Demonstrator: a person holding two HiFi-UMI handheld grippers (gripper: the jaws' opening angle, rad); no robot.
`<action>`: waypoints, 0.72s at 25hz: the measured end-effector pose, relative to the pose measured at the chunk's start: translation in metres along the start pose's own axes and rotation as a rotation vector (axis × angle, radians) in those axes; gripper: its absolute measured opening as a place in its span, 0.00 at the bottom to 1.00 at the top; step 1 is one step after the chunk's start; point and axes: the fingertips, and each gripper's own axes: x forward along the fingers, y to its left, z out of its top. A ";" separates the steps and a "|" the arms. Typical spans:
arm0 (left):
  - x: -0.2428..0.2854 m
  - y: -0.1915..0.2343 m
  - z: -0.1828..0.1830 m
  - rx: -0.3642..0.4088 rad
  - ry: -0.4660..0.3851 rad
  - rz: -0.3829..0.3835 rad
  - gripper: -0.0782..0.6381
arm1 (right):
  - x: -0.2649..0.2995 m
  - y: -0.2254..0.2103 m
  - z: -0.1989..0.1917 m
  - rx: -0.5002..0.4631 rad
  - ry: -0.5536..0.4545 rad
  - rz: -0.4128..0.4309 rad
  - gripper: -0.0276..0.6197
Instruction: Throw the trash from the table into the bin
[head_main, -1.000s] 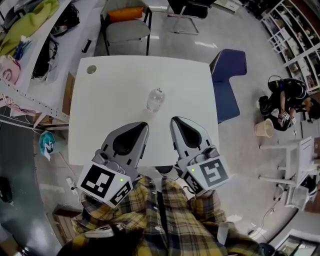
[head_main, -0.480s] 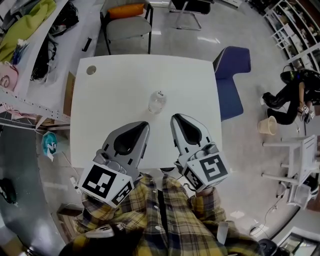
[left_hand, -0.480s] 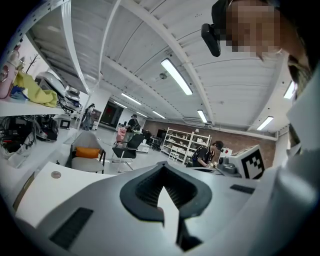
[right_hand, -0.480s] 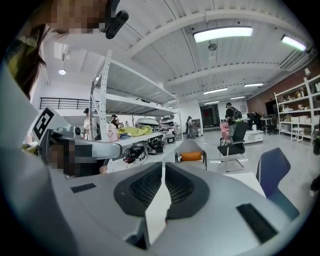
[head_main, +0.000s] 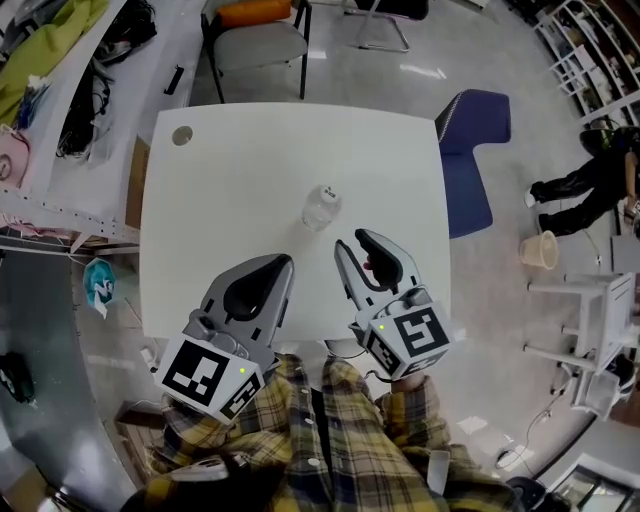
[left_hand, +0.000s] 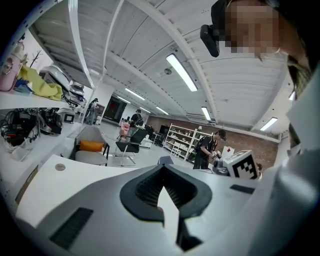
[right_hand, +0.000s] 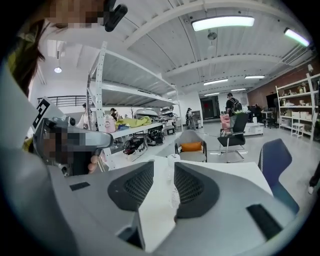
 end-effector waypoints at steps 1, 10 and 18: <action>0.000 0.002 -0.002 -0.004 0.007 0.002 0.12 | 0.003 0.000 -0.006 0.000 0.004 0.010 0.22; 0.005 0.014 -0.028 -0.046 0.060 0.013 0.12 | 0.041 -0.013 -0.056 0.024 0.072 0.020 0.45; 0.007 0.030 -0.043 -0.067 0.086 0.028 0.12 | 0.072 -0.022 -0.085 0.061 0.114 0.008 0.58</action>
